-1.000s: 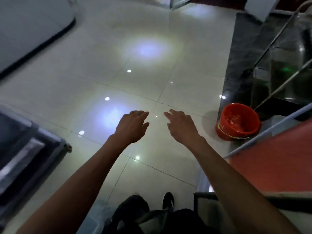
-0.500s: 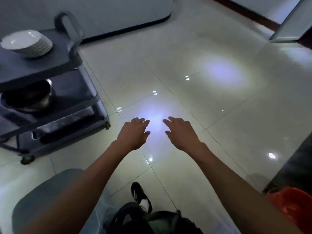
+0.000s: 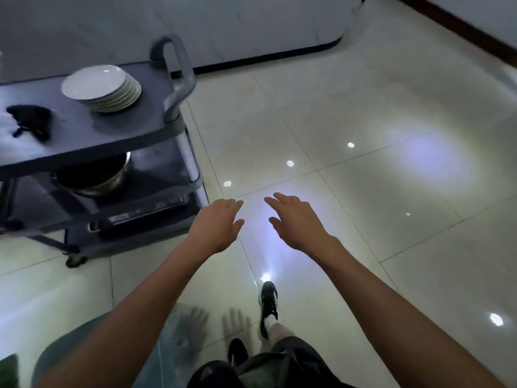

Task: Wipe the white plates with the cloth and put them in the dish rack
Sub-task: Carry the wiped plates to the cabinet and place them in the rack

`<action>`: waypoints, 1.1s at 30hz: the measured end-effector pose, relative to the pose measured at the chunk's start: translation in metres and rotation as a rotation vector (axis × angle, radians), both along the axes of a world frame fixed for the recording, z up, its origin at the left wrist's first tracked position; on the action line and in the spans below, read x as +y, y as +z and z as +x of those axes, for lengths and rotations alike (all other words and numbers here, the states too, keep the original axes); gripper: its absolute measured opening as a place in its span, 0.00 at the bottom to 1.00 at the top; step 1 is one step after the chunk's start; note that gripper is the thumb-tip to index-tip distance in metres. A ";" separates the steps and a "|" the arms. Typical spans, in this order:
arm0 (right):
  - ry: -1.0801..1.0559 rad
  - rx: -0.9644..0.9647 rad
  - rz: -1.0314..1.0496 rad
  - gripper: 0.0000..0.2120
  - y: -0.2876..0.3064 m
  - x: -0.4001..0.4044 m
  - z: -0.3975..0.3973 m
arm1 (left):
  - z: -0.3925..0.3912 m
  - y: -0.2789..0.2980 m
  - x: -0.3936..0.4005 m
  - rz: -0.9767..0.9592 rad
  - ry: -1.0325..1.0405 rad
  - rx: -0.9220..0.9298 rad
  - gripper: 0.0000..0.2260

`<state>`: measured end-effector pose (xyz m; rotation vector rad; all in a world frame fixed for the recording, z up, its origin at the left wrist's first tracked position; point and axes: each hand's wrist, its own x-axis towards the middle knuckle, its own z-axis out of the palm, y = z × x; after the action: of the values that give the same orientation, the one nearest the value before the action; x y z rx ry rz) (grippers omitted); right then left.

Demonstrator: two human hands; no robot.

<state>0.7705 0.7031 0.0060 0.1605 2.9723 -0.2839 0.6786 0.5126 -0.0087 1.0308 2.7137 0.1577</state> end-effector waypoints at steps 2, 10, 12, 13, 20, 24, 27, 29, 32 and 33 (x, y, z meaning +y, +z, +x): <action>0.031 0.017 -0.040 0.23 -0.001 0.005 -0.035 | -0.025 0.004 0.000 0.021 0.079 -0.016 0.21; 0.246 0.077 -0.246 0.22 0.008 -0.003 -0.170 | -0.097 0.015 -0.031 0.084 0.424 -0.024 0.18; 0.300 0.076 -0.304 0.22 0.010 -0.019 -0.195 | -0.107 0.015 -0.049 0.093 0.514 -0.037 0.22; 0.327 0.065 -0.331 0.23 0.011 -0.028 -0.206 | -0.112 0.014 -0.057 0.101 0.556 -0.039 0.23; 0.448 -0.005 -0.377 0.24 -0.003 -0.086 -0.290 | -0.156 -0.001 -0.111 0.207 0.789 -0.038 0.23; 0.503 -0.022 -0.344 0.24 -0.007 -0.132 -0.349 | -0.204 -0.005 -0.149 0.231 0.813 -0.016 0.24; 0.534 -0.021 -0.308 0.25 -0.004 -0.169 -0.397 | -0.250 -0.001 -0.181 0.250 0.822 0.020 0.23; 0.529 -0.022 -0.289 0.25 -0.001 -0.189 -0.426 | -0.279 0.002 -0.202 0.262 0.825 0.037 0.23; 0.455 -0.038 -0.336 0.26 0.000 -0.207 -0.461 | -0.319 0.004 -0.228 0.263 0.804 0.037 0.22; 0.423 -0.036 -0.355 0.26 0.000 -0.210 -0.471 | -0.333 0.004 -0.235 0.262 0.800 0.028 0.22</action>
<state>0.2993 0.4931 0.0060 -0.4876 2.7672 -0.7250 0.3460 0.2777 -0.0047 -0.0703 3.0165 0.6416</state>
